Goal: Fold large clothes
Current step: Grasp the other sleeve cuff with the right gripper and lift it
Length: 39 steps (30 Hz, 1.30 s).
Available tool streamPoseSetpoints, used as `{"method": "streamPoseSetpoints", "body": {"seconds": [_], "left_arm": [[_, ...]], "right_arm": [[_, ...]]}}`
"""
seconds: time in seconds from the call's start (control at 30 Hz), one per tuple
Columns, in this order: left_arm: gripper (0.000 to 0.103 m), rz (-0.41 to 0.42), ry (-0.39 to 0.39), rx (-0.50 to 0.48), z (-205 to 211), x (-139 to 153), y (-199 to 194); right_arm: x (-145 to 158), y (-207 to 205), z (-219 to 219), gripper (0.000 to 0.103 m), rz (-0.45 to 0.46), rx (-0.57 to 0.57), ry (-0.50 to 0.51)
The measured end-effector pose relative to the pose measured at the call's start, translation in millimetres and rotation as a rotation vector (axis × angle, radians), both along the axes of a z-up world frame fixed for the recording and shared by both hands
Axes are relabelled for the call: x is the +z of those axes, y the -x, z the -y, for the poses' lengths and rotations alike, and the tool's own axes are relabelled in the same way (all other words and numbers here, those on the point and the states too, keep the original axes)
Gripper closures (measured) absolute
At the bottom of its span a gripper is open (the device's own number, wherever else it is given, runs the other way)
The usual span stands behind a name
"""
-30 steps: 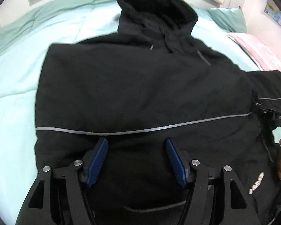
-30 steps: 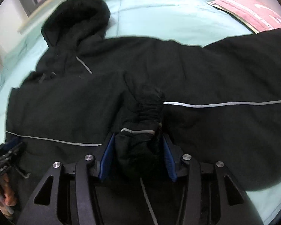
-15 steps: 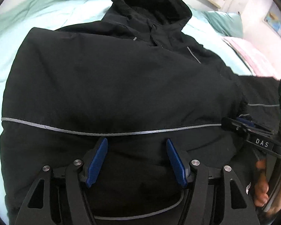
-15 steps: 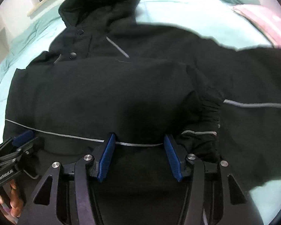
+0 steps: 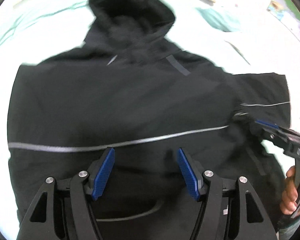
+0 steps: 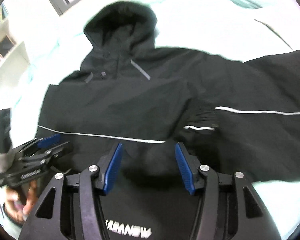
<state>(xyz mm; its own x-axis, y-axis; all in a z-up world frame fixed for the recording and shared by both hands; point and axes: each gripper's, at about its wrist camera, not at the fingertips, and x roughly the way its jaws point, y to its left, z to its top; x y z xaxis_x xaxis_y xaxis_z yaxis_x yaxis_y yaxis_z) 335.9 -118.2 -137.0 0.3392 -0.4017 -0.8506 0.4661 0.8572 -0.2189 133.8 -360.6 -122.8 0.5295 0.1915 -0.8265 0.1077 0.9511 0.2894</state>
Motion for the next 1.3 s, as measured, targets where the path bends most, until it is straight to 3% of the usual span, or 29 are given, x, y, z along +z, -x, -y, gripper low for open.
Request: {"method": "streamPoseSetpoints", "body": {"seconds": [0.13, 0.33, 0.47, 0.53, 0.63, 0.77, 0.83, 0.93, 1.0, 1.07, 1.17, 1.3], "left_arm": [[0.037, -0.003, 0.038, -0.105, 49, 36, 4], [0.037, -0.06, 0.052, -0.242, 152, 55, 12], [0.037, -0.102, 0.081, -0.294, 207, 52, 22], [0.037, -0.11, 0.087, -0.322, 228, 49, 27], [0.037, -0.104, 0.079, -0.36, 254, 45, 37], [0.037, -0.093, 0.065, -0.367, 261, 41, 43], [0.037, -0.096, 0.064, -0.353, 254, 38, 42], [0.037, -0.115, 0.06, -0.316, 243, 29, 37], [0.037, -0.14, 0.054, -0.281, 237, 21, 35], [0.037, -0.171, 0.063, -0.263, 227, 17, 33], [0.037, -0.154, 0.062, -0.274, 218, 19, 32], [0.037, -0.134, 0.056, -0.263, 214, 13, 29]], "right_arm": [[45, 38, 48, 0.04, 0.025, -0.082, -0.007], [72, 97, 180, 0.035, 0.028, -0.406, -0.025], [63, 125, 267, 0.034, 0.018, -0.621, -0.042], [45, 127, 309, 0.034, 0.009, -0.709, -0.069], [9, 106, 346, 0.034, -0.003, -0.726, -0.197], [-10, 58, 333, 0.034, 0.042, -0.636, -0.325], [-9, 34, 313, 0.034, 0.054, -0.587, -0.313], [-27, -13, 279, 0.034, -0.027, -0.497, -0.27], [-58, -33, 269, 0.032, -0.153, -0.469, -0.276], [-70, -22, 266, 0.032, -0.149, -0.473, -0.336], [-55, 15, 278, 0.032, -0.027, -0.533, -0.383], [-46, 28, 306, 0.032, 0.027, -0.623, -0.372]]}}
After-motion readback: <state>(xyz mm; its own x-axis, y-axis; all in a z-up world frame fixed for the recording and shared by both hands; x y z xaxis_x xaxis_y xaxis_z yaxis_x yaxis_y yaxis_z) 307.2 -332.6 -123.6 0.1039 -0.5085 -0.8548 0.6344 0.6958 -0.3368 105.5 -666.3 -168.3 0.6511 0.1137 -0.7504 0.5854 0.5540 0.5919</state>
